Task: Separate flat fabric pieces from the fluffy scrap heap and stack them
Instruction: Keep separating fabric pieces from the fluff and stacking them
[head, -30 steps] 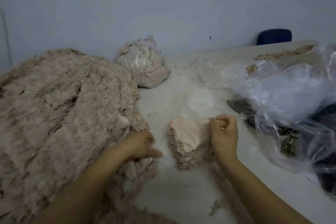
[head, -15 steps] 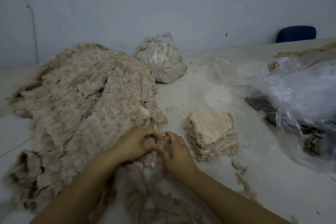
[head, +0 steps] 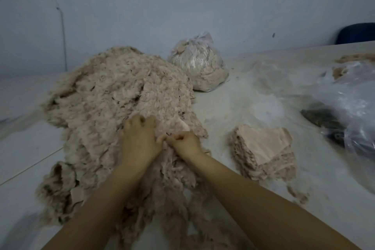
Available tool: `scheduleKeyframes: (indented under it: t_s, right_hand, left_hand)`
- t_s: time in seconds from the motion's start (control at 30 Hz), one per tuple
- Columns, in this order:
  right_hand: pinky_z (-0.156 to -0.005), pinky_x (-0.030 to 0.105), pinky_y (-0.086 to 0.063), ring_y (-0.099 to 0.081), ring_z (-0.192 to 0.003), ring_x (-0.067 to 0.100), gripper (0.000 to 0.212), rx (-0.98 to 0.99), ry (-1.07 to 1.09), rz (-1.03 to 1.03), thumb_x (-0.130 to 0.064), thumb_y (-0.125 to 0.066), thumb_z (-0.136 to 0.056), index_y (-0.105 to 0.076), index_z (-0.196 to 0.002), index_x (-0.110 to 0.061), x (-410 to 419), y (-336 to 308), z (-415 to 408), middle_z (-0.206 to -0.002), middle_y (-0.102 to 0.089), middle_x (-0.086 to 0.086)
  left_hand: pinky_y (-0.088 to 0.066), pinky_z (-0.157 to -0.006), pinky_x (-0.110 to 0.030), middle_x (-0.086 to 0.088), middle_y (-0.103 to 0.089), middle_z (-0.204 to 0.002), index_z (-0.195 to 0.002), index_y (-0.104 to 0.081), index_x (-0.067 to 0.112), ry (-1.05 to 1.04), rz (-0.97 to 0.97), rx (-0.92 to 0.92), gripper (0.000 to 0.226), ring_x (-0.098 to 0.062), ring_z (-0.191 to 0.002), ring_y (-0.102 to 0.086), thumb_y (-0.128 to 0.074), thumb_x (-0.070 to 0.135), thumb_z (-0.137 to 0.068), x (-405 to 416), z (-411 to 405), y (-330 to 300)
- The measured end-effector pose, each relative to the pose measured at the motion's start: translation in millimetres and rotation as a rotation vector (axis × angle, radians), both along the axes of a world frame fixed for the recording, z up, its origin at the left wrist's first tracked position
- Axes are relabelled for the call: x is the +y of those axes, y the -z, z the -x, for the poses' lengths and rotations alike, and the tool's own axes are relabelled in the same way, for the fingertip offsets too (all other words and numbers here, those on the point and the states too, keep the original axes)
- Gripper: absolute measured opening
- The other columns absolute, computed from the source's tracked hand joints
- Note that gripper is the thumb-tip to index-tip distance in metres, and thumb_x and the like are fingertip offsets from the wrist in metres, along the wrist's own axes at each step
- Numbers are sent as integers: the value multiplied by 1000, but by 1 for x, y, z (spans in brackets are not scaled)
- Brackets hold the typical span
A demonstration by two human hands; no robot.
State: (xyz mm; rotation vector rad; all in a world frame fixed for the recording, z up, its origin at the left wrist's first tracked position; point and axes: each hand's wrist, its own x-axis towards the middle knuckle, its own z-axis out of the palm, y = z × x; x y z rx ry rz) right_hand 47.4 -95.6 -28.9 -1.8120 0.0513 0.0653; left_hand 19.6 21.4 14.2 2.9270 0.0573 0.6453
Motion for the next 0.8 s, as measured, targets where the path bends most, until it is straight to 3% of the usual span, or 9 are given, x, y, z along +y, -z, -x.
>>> scheduleKeyframes:
  t_s: [0.17,0.27,0.33,0.4,0.5,0.57,0.63,0.7,0.8]
  right_hand:
    - [-65,41,-53,-54,-56,17,32,-43,28,-96,-26,-50,-98,-47,-67,-19,-10,7,14,-59,-55,-1]
    - [-47,28,-47,-49,-41,10,33,47,5,-204,-27,-40,-102,-43,-71,-16,-22,14,32,-49,-56,-3]
    - [-48,27,-46,-49,-43,10,34,76,18,-220,-30,-39,-102,-43,-72,-14,-28,14,40,-54,-56,0]
    - [-47,23,-46,-52,-44,8,38,61,43,-228,-38,-39,-101,-53,-74,-16,-33,5,42,-54,-58,-2]
    - [-55,17,-51,-66,-59,2,36,22,-18,-470,-46,-49,-96,-72,-76,-26,-37,-14,43,-64,-70,-9]
    - [-76,31,-58,-71,-84,18,24,52,-58,-744,-31,-57,-94,-74,-89,-15,-40,-23,39,-88,-75,7]
    - [-74,37,-59,-69,-78,24,17,82,-8,-881,-17,-57,-95,-62,-83,-6,-47,-27,35,-83,-71,13]
    - [-66,32,-59,-67,-71,19,19,91,61,-943,-13,-51,-97,-52,-79,-9,-52,-26,33,-77,-68,9]
    - [-74,35,-57,-66,-81,23,16,103,166,-985,-14,-43,-101,-53,-95,-4,-59,-23,28,-92,-66,16]
  left_hand:
    - [-43,-91,-42,-21,-40,-137,-142,-28,9,-88,207,196,82,-36,-120,-46,-61,54,-82,13,-15,0]
    - [-38,-60,-32,-15,-64,-93,-90,-59,7,-59,251,238,45,-29,-85,-60,-60,52,-85,6,-23,-2]
    - [-26,-48,-30,-3,-50,-53,-56,-46,16,68,393,239,44,-17,-54,-49,-62,44,-87,0,-24,-5]
    - [-26,-44,-23,9,-37,-42,-50,-38,19,257,622,210,49,-5,-43,-36,-63,38,-87,-12,-21,-6]
    - [-41,-52,-21,1,-56,-56,-55,-59,13,424,1166,339,37,-12,-58,-51,-62,33,-87,-33,-12,-9]
    - [-45,-60,-29,-15,-65,-72,-74,-70,5,398,1334,511,39,-25,-68,-58,-58,40,-88,-39,-9,-12]
    - [-40,-55,-25,-13,-60,-62,-66,-66,8,299,1245,543,51,-20,-56,-55,-52,52,-88,-40,-11,-14]
    - [-32,-44,-20,1,-46,-43,-42,-48,20,285,935,416,58,-7,-38,-40,-51,53,-89,-38,-13,-13]
    - [-29,-50,-21,2,-36,-52,-47,-33,19,419,553,109,54,-6,-46,-35,-59,40,-90,-34,-15,-9]
